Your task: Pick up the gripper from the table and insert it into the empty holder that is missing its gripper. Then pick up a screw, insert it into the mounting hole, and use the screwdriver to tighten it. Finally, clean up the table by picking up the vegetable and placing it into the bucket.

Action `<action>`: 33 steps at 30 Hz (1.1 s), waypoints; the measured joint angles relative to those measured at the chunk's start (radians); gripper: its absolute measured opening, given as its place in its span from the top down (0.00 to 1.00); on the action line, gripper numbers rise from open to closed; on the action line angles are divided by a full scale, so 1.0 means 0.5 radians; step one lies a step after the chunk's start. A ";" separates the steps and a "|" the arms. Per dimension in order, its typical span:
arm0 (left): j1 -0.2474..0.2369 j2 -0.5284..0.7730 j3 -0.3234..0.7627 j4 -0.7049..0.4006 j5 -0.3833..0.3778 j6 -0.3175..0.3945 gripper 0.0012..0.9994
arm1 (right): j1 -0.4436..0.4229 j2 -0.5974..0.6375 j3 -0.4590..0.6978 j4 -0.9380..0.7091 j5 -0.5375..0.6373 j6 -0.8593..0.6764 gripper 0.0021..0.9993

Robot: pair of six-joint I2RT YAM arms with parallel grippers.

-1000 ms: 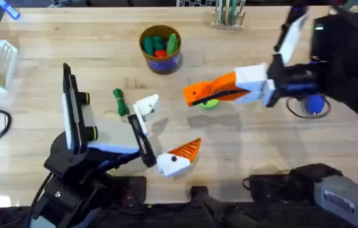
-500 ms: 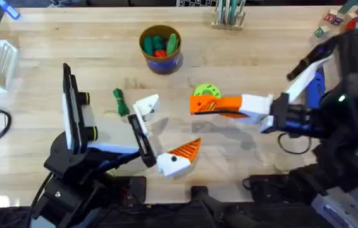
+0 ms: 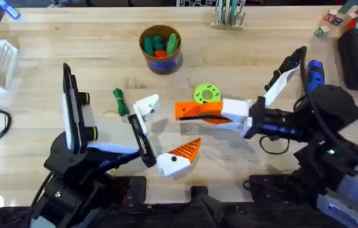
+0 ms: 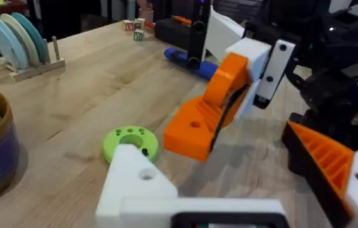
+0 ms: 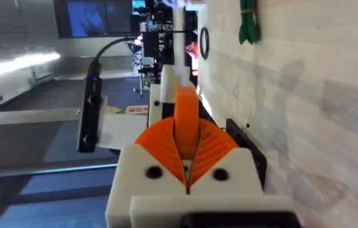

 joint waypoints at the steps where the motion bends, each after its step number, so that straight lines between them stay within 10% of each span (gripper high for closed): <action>1: 0.000 0.000 0.000 0.000 0.000 0.000 0.01 | 0.006 0.054 0.000 0.074 0.004 0.013 0.99; 17: 0.000 0.000 0.000 0.000 0.000 0.000 0.01 | 0.095 0.846 0.197 0.617 -0.223 0.012 0.99; 33: 0.002 0.000 0.000 0.000 -0.001 0.000 0.01 | 0.103 0.933 0.292 0.629 -0.338 -0.057 0.99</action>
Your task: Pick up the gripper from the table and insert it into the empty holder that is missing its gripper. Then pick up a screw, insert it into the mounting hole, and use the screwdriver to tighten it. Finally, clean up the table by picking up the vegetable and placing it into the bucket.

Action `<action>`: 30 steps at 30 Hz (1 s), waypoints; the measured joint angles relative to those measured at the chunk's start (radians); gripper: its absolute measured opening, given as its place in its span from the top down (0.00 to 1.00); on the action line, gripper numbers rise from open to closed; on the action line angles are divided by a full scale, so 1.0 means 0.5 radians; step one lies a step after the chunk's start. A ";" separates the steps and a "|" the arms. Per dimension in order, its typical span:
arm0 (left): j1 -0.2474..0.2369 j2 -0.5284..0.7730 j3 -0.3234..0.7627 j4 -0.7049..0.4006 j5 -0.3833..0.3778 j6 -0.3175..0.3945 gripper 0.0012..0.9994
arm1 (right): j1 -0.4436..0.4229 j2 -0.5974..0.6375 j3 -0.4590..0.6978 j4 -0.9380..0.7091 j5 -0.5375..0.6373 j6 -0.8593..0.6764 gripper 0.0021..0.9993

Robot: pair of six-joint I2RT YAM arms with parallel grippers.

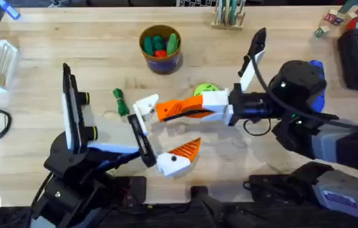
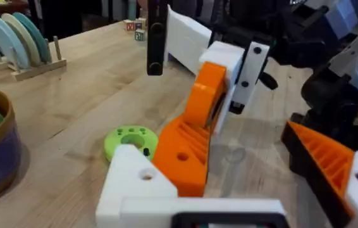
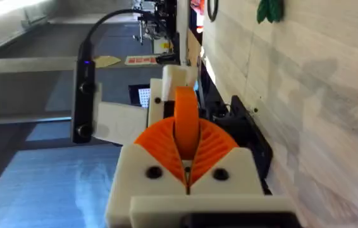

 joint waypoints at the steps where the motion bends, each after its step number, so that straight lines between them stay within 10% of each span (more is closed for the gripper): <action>1: 0.000 0.000 0.000 -0.001 -0.004 -0.001 0.01 | 0.008 0.020 0.002 0.000 0.004 0.000 0.99; 30: 0.028 -0.001 0.000 -0.001 -0.090 -0.031 0.01 | 0.112 0.378 0.283 0.019 0.039 -0.047 0.99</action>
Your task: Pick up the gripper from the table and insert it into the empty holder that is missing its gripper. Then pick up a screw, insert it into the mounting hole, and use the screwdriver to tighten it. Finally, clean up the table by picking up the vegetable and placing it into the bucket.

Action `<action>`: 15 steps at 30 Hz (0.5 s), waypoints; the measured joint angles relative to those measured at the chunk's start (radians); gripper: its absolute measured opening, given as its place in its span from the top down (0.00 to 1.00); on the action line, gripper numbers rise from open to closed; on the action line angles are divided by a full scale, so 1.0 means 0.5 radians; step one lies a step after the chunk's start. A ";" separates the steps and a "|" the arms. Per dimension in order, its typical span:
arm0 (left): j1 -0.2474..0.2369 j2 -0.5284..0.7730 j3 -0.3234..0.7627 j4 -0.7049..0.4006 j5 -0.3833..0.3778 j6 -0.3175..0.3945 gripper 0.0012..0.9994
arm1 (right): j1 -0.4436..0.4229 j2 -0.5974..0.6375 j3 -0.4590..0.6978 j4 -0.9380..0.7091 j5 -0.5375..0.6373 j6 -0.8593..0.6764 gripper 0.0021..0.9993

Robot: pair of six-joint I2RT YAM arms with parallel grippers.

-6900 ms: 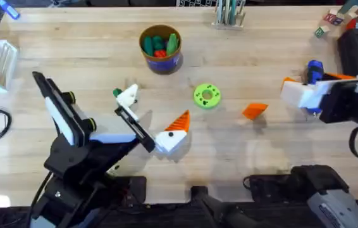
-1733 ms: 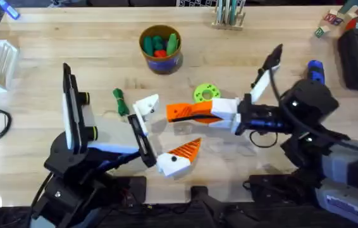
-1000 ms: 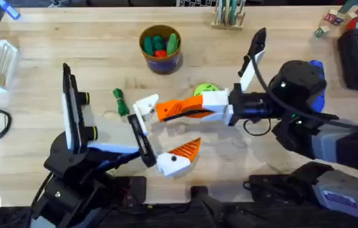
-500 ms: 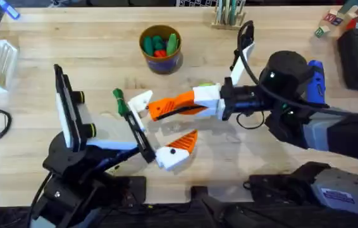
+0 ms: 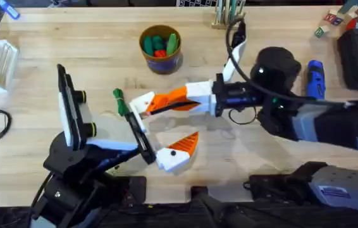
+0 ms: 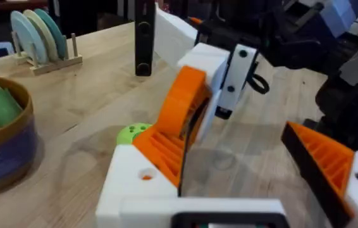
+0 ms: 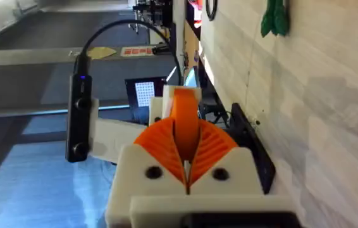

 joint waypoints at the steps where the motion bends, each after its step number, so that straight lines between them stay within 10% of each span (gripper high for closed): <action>1: -0.002 0.002 0.000 0.000 0.000 -0.005 0.01 | 0.005 0.036 0.027 0.005 0.003 -0.001 0.99; 15: 0.040 0.002 0.001 -0.005 -0.208 -0.050 0.01 | 0.140 0.391 0.345 0.012 0.031 -0.013 0.99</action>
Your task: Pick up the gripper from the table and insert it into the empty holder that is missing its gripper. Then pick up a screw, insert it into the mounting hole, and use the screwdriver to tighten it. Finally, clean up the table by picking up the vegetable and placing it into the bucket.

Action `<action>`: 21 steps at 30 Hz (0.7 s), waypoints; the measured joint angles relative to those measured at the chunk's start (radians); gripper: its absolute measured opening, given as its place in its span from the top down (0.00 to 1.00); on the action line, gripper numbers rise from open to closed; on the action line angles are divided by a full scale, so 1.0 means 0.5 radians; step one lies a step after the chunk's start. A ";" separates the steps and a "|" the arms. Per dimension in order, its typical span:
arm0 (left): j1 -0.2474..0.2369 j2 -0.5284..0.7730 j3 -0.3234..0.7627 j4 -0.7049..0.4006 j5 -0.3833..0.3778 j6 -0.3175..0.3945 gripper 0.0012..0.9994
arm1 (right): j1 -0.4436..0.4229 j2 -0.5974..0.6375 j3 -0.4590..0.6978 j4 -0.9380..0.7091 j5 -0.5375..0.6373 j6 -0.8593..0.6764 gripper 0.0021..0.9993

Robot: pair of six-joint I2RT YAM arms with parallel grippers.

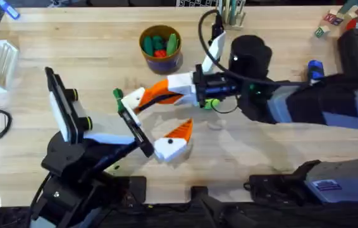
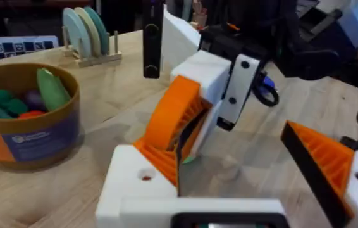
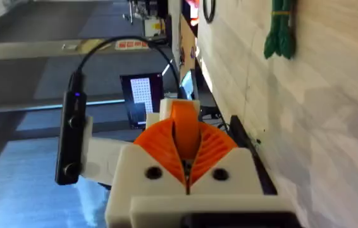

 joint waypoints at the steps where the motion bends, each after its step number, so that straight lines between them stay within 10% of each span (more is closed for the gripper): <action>1: 0.006 0.000 0.000 -0.001 -0.027 -0.006 0.01 | 0.014 0.024 0.023 0.002 0.018 -0.001 0.99; 21: 0.014 0.000 0.001 0.000 -0.048 -0.016 0.01 | 0.003 0.088 0.086 -0.007 -0.042 -0.077 0.99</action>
